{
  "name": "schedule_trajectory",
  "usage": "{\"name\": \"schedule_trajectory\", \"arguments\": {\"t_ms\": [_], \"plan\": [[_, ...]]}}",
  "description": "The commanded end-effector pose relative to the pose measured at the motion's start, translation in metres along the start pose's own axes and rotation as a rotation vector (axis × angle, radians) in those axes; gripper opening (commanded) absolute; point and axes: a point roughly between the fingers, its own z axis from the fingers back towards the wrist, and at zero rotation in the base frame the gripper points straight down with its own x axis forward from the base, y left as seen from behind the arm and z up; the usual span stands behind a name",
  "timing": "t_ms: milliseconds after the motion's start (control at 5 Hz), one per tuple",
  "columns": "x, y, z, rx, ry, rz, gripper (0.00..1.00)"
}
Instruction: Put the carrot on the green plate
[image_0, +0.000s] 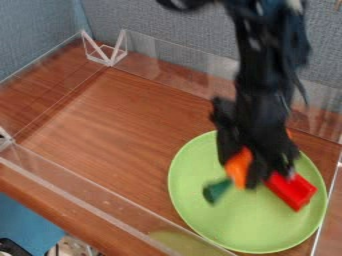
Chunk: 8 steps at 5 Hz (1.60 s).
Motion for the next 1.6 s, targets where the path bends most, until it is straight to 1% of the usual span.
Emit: {"name": "schedule_trajectory", "arguments": {"t_ms": [0,200,400,600,800,1000,1200,1400], "plan": [[-0.002,-0.011,-0.014,0.014,-0.001,-0.003,0.00],[-0.003,-0.010,-0.020,0.051,0.044,-0.015,0.00],[-0.002,-0.002,-0.019,0.067,0.056,0.003,0.00],[0.005,0.000,-0.006,0.076,0.047,-0.010,0.00],[0.010,0.005,-0.002,0.076,0.050,-0.009,0.00],[0.011,0.007,-0.007,0.069,0.067,-0.039,0.00],[0.018,0.015,-0.020,0.066,0.070,-0.029,0.00],[0.024,0.022,-0.030,0.069,0.069,-0.018,0.00]]}}
